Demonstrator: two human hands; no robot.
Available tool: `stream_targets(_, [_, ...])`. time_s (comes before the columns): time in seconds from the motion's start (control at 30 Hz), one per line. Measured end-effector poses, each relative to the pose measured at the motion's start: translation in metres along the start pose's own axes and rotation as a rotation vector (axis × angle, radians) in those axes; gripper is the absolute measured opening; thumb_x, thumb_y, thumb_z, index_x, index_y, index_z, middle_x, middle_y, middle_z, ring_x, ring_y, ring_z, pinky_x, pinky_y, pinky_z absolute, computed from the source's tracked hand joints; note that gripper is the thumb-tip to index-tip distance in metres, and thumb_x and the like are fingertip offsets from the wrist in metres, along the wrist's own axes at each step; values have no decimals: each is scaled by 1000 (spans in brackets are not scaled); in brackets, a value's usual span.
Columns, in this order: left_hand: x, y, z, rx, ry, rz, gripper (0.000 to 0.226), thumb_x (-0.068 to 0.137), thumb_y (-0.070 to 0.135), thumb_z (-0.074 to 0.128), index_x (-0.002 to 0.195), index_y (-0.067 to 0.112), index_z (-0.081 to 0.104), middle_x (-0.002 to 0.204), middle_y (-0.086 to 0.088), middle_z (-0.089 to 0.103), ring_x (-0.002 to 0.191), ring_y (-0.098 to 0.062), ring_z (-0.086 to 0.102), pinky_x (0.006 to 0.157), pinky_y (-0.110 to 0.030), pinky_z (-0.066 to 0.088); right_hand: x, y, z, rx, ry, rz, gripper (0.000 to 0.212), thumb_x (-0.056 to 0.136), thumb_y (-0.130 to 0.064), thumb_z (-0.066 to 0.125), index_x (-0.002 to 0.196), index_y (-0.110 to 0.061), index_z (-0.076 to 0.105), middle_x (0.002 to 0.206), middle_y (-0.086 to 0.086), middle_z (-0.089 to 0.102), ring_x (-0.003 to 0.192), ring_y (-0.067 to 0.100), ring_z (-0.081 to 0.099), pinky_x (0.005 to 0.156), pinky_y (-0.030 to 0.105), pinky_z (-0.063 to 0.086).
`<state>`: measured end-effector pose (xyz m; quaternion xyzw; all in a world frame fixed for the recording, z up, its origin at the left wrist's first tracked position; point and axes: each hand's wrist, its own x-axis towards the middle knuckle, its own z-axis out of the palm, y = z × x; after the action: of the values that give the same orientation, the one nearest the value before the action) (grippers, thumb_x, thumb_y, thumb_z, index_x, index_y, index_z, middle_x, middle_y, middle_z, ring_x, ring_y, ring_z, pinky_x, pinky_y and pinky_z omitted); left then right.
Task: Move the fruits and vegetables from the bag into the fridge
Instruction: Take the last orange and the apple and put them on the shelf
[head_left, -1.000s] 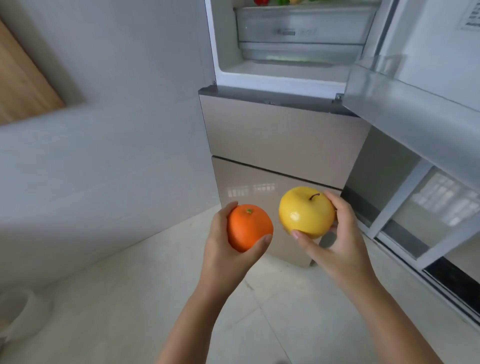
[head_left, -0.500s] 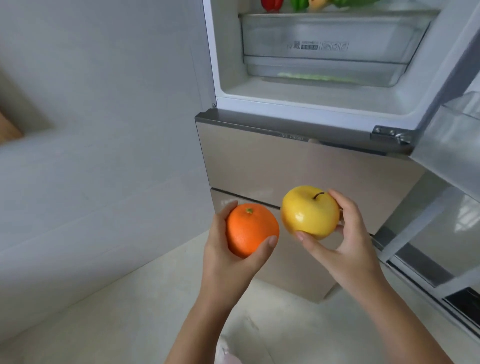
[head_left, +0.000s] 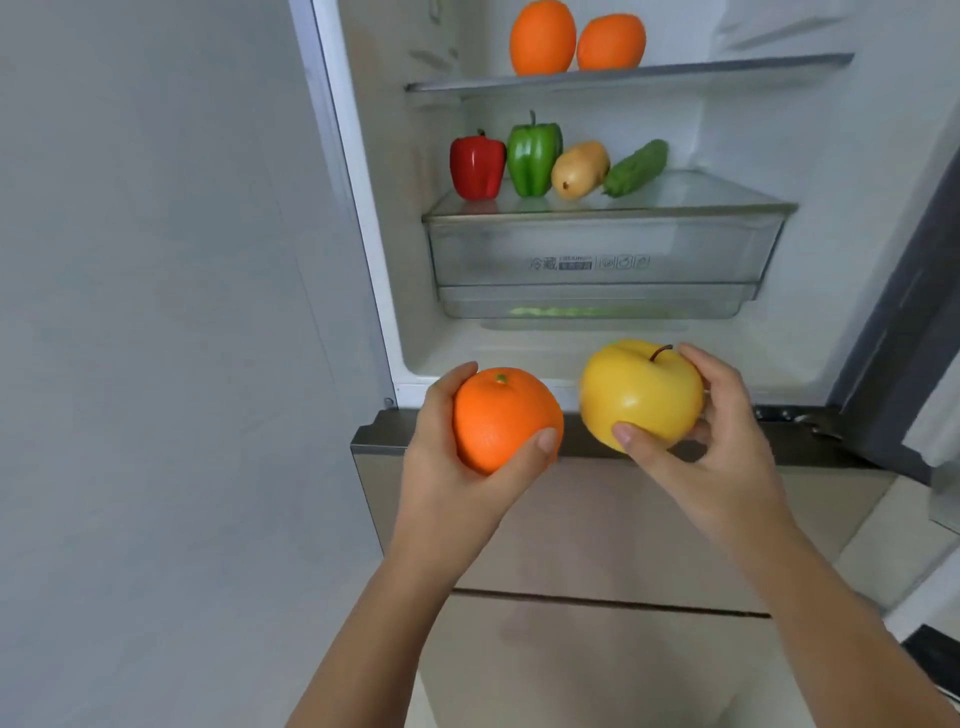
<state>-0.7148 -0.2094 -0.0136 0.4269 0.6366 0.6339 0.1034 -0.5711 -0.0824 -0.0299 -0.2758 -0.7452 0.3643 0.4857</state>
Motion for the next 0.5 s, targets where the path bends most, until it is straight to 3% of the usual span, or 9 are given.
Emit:
stream_targets(0.2, [73,9,6,-99,-26,108,58,56,58,66,106,45,43,102,27,50,88,18,51,62,-4,44,58,-16,5,-18,107,-43,80,53,-58,72,123,-42,37,122,-18,44,103,3,51,74,18,43])
stream_targets(0.33, [116,16,15,-114,-33,164,49,63,49,64,106,43,42,103,24,49,87,18,50,63,-4,43,101,-24,1,-33,158,-114,67,51,-62,63,113,-53,37,114,-31,43,103,-1,51,73,14,44])
stream_targets(0.4, [137,24,20,-114,-27,206,48,63,49,64,105,43,43,104,22,50,87,17,51,64,-4,44,123,-27,-4,-17,181,-130,67,50,-63,63,111,-54,37,115,-28,45,101,-3,51,71,12,43])
stream_targets(0.5, [165,41,29,-124,-33,269,47,64,47,64,106,40,44,102,21,51,85,18,52,60,-4,43,158,-31,-9,23,197,-153,68,49,-62,65,110,-51,39,118,-15,48,102,4,53,75,23,46])
